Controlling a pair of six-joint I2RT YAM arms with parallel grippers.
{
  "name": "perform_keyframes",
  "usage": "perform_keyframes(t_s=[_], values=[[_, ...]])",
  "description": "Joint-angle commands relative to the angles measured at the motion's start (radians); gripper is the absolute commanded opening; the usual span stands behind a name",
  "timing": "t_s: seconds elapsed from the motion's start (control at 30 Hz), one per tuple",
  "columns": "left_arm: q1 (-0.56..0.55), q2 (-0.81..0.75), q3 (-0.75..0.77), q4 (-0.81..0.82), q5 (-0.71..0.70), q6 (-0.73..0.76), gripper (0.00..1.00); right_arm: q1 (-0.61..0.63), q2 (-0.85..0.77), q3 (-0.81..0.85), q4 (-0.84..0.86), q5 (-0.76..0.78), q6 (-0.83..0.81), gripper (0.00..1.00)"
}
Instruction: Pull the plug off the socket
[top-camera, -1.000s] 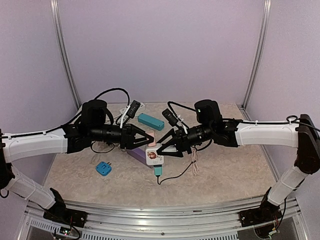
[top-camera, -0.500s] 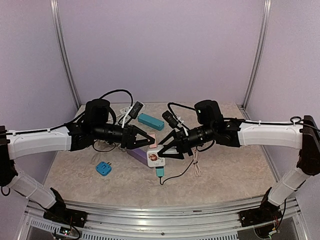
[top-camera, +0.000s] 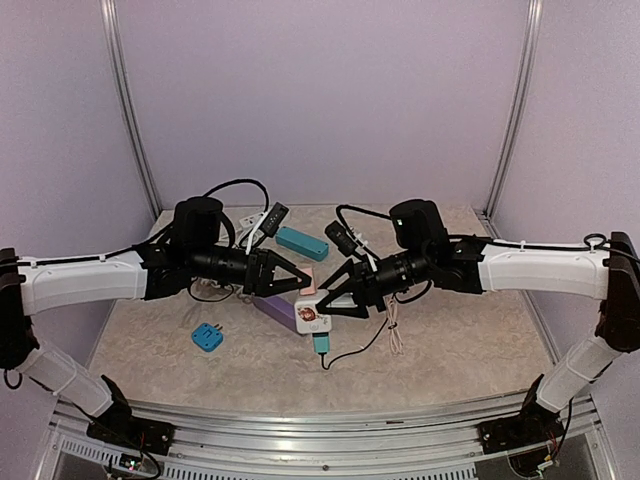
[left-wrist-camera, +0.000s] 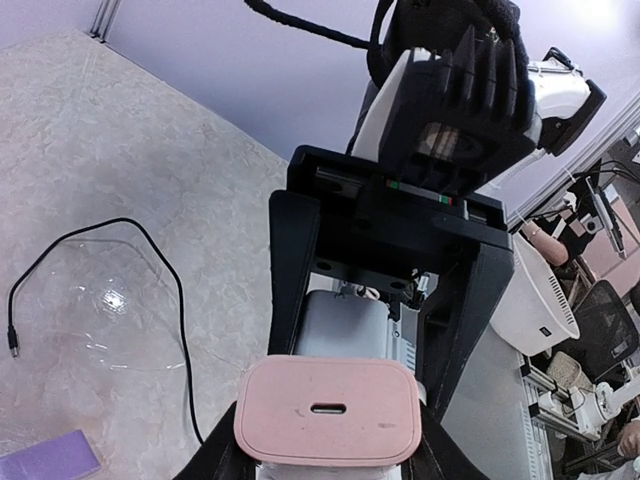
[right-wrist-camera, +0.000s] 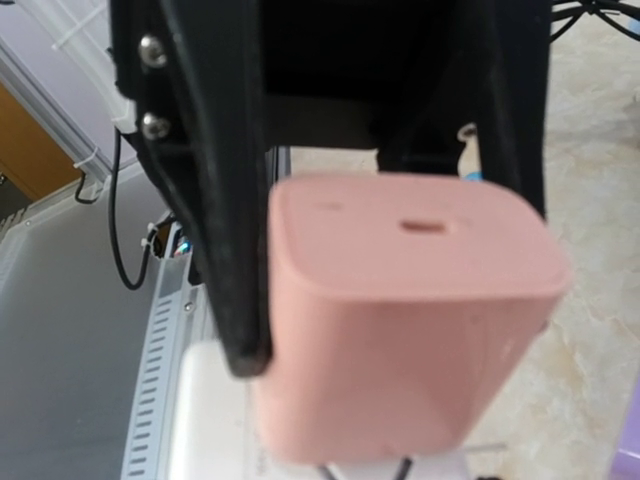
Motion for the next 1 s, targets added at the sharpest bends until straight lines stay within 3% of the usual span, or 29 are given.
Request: perform_keyframes(t_s=[0.0,0.57,0.97], values=[[0.049,-0.042,-0.019,-0.067,-0.139,-0.029,0.1,-0.041,-0.019,0.003,-0.054,0.093,0.056,0.0],[-0.067,-0.112,-0.008,-0.119,-0.347,0.123,0.1,-0.128,0.054,-0.022,0.002,0.06,0.202,0.0],[-0.039,-0.096,0.001,-0.136,-0.308,0.075,0.1,-0.135,0.012,-0.057,0.056,0.022,0.152,0.0]])
